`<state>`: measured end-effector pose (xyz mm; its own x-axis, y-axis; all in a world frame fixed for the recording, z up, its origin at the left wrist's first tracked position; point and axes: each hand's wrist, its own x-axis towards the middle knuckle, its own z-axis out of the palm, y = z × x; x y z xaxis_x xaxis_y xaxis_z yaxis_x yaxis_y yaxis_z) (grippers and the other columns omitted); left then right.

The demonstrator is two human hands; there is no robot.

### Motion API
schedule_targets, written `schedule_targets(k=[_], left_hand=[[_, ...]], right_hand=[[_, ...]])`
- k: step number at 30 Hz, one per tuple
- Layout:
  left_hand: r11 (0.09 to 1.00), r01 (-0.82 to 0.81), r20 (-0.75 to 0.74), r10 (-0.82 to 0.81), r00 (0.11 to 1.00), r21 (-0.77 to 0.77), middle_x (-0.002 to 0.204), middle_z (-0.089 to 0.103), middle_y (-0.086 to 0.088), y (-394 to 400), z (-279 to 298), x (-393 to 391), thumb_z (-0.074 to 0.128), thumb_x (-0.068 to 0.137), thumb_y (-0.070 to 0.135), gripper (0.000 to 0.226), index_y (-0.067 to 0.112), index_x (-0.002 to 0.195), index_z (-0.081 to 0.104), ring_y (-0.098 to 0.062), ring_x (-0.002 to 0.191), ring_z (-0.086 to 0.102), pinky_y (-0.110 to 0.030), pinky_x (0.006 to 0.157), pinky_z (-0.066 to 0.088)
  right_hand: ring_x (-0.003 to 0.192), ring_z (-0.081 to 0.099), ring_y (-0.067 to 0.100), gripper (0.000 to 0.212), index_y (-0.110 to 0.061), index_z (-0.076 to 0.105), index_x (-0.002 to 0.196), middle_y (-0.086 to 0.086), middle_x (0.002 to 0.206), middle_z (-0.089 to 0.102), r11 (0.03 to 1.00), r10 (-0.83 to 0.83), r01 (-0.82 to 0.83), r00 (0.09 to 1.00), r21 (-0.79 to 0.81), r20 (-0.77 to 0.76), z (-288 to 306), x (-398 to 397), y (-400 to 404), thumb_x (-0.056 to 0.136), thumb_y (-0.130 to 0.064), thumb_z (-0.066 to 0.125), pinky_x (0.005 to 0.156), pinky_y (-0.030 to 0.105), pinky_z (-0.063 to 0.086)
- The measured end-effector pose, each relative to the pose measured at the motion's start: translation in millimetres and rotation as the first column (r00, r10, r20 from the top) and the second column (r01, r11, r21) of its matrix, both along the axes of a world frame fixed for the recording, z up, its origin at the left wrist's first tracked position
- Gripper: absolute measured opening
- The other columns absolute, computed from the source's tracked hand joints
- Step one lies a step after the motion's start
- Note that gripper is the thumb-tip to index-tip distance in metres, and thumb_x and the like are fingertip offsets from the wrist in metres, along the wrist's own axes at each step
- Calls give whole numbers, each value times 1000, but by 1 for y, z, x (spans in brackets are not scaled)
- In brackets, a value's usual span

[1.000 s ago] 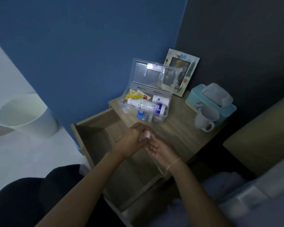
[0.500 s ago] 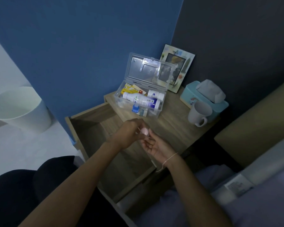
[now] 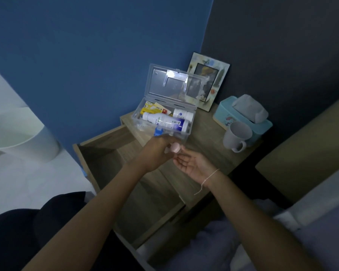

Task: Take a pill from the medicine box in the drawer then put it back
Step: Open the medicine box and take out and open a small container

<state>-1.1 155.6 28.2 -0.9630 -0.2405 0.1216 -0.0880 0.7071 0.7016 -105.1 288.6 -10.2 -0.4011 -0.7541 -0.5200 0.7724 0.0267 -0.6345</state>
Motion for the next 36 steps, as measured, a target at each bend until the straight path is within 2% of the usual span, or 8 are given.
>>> schedule_targets(k=[4,9,12,16,20,26,30,36], left_hand=[[1000,-4,43,3,999,26,107,68,-9,-1,-4,-1,72,80,10,29,9,109,68,-22,94,63,-37,87,52],[999,-28,93,26,995,16,100,68,-11,-1,-11,-8,70,83,18,24,5,103,66,-23,91,63,-41,85,53],[999,-45,127,45,991,-4,98,69,-11,-2,-17,-15,67,85,26,27,6,103,64,-22,90,64,-40,84,54],[999,5,119,-10,993,41,125,59,-8,-2,-23,-20,70,82,21,50,13,128,52,-15,103,55,-24,83,46],[997,61,116,-64,991,37,117,65,-7,-2,-28,-25,67,84,10,36,13,119,63,-7,91,54,-3,71,38],[999,15,161,-20,987,31,107,68,-7,-5,-39,-30,70,83,17,27,11,109,65,-19,93,63,-32,81,53],[999,21,132,-27,991,47,123,60,-4,-5,-46,-27,72,81,18,48,15,127,57,-12,95,57,-16,75,46],[995,85,161,-91,983,46,111,67,-6,-10,-49,-30,66,87,16,29,13,116,64,-17,96,62,-28,83,53]], right_hand=[[80,72,18,35,-2,66,104,13,89,75,999,-39,40,999,-29,38,-21,3,0,75,-21,69,67,26,57],[82,73,19,19,-5,77,89,12,87,75,991,-89,97,992,-91,92,-36,3,0,76,-17,69,69,27,57],[85,73,20,16,-3,72,95,14,93,74,983,-133,149,981,-111,144,-41,5,-1,84,-11,63,70,28,57],[87,72,21,16,-6,75,93,16,99,73,979,-166,182,973,-95,159,-43,3,-2,84,-14,64,70,28,58],[87,72,23,19,-6,70,99,18,99,73,974,-184,204,965,-97,189,-47,-3,-1,82,-10,63,71,30,58],[86,73,21,27,-5,69,100,15,97,74,978,-178,194,969,-78,172,-57,-4,0,73,-11,68,71,30,58],[82,73,19,24,-6,68,100,14,93,75,980,-182,194,965,-50,190,-63,-5,-1,76,-8,64,68,29,58],[82,73,21,18,-6,63,104,15,91,75,978,-190,204,958,-43,214,-66,-6,0,90,-4,52,71,31,59]])
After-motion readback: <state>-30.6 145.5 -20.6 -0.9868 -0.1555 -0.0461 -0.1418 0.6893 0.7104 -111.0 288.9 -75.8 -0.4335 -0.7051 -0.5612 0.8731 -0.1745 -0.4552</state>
